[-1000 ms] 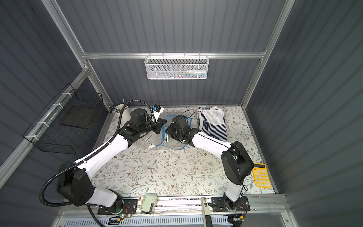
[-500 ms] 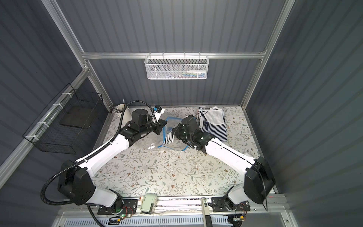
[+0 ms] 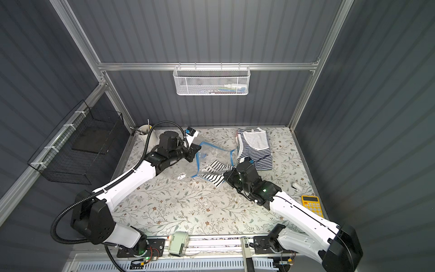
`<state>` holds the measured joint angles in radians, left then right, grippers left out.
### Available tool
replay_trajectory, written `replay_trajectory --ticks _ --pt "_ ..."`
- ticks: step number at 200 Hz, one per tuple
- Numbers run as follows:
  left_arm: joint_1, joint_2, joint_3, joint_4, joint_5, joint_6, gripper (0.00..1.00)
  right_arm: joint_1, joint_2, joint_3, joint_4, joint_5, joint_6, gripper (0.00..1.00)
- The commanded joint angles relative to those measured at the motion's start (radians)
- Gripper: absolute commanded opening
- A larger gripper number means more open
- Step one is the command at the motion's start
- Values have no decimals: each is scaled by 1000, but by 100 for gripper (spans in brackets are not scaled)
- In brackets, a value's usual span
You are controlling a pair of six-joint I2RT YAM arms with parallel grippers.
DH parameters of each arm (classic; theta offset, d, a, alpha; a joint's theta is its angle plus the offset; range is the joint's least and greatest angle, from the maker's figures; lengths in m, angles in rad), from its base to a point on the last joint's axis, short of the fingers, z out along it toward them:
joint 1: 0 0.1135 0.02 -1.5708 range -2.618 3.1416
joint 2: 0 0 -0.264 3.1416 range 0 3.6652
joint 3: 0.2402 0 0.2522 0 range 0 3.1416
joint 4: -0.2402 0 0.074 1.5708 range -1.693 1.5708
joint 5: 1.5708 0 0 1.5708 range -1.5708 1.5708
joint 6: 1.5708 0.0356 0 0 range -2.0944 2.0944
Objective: Take the tank top out of the vacuum bag
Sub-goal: Take out the tank top from the vacuum bag.
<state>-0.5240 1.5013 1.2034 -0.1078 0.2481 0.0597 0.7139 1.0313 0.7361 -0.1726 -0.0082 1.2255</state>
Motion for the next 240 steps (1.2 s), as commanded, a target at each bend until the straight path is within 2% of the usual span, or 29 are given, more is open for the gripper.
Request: replay_trajectory --ticks 1,34,87,107,142,162,183,240 --pt "-2 0 23 -6 16 -4 0 -4 6 -13 35 -6 0 19" --pt "-2 -2 20 -5 13 -3 0 -3 18 -7 -13 -19 25 38" --pt "-2 1 24 -5 18 -5 0 1 28 -58 0 -98 126 53" --pt "-2 0 23 -6 15 -3 0 25 45 -66 7 -123 150 55" --pt "-2 0 23 -4 15 -3 0 91 1 -122 0 -65 227 62" --pt "-1 2 24 -3 19 -5 0 91 -7 -200 99 -75 288 65" --pt "-2 5 24 -3 22 -6 0 90 31 -238 187 -72 330 66" --pt "-2 2 22 -3 21 -7 0 68 168 -215 361 -41 373 70"
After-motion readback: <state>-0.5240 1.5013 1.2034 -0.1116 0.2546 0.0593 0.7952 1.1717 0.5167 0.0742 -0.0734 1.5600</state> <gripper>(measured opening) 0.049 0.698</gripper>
